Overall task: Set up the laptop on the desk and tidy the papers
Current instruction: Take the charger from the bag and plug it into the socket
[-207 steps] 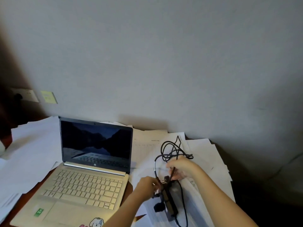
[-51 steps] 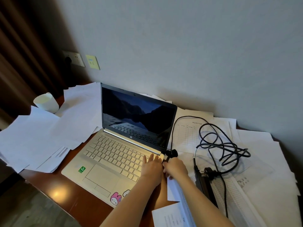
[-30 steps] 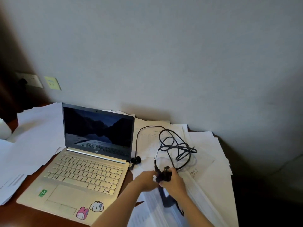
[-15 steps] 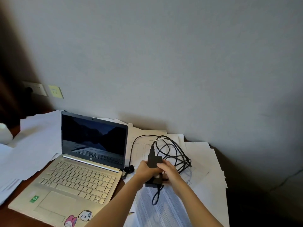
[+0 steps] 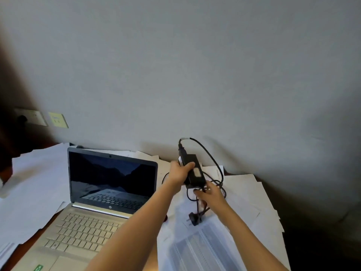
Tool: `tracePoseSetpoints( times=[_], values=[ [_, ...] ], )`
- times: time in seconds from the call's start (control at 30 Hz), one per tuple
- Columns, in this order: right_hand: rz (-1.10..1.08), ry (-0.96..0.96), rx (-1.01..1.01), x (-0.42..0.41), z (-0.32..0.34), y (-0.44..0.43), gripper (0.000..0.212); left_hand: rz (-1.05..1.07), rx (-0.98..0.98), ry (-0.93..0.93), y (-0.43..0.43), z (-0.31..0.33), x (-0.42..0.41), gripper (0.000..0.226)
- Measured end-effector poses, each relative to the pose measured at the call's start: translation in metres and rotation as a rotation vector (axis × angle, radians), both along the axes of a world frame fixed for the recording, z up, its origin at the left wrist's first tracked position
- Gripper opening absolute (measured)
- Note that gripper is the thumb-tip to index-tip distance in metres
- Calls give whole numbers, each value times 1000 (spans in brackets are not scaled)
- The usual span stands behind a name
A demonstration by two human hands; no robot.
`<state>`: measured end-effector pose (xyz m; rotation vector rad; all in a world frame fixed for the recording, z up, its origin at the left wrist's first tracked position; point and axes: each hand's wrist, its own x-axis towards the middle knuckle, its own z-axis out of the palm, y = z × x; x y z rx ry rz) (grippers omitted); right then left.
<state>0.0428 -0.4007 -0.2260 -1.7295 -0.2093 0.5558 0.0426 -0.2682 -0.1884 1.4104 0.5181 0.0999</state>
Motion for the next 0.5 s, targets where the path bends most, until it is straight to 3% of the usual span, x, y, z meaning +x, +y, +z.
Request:
tracePoseSetpoints(
  times=[0.1,0.23,0.5],
  values=[
    [-71,-99,-11,12,22,21,16,-32,-41,-37,22,19,12,36],
    [-175,-51,108,23,46,37,18,-154,-73,-96,44,42,23,35],
    [-216,-121,95,30,84,49,18,-121,-160,-135,68,65,33,47]
  ],
)
